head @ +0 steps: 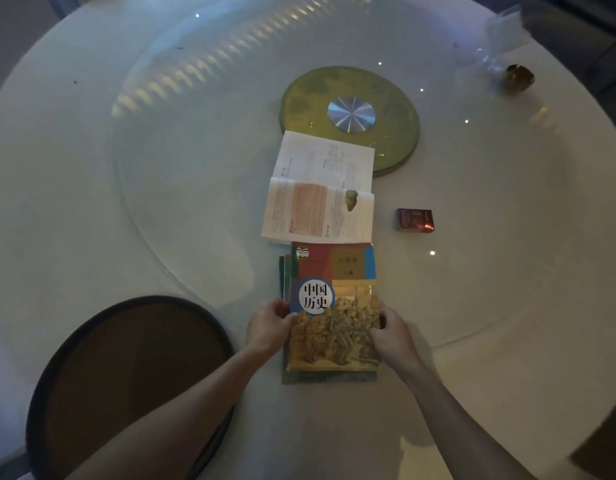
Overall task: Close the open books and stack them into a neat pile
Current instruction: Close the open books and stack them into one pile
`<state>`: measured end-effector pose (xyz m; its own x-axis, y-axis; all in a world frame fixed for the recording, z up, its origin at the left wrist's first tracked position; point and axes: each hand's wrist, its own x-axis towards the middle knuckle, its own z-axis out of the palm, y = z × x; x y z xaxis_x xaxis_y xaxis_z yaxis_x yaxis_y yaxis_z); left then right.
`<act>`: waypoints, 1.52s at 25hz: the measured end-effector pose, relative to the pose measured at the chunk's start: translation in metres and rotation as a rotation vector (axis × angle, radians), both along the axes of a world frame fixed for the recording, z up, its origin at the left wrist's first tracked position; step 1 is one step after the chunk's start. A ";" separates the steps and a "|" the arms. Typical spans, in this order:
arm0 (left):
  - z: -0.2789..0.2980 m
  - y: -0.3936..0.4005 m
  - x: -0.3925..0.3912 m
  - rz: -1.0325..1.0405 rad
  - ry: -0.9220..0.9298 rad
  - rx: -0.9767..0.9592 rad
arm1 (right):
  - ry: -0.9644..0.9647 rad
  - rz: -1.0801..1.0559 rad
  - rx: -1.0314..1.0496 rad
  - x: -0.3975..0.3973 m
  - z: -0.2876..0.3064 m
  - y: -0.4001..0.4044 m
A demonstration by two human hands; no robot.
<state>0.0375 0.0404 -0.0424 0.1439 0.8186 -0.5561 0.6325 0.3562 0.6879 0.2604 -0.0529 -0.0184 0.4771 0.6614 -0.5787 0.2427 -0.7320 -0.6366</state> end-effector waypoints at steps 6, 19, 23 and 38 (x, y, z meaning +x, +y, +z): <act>0.002 0.002 -0.004 -0.182 0.190 0.183 | -0.185 0.281 -0.174 0.008 -0.001 0.005; 0.017 0.174 0.038 0.143 -0.051 0.099 | 0.065 -0.030 0.072 0.075 0.003 0.169; 0.008 0.197 0.055 0.199 0.076 0.126 | 0.172 -0.127 0.047 0.081 -0.011 0.193; 0.049 0.254 0.025 0.489 -0.538 -0.329 | 0.723 -0.377 0.413 0.107 0.022 0.221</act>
<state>0.0622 0.2947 0.0066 0.1279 0.6644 -0.7364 -0.0368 0.7451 0.6659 0.3672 0.1684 0.0032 0.3170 0.7562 -0.5724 -0.5263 -0.3618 -0.7695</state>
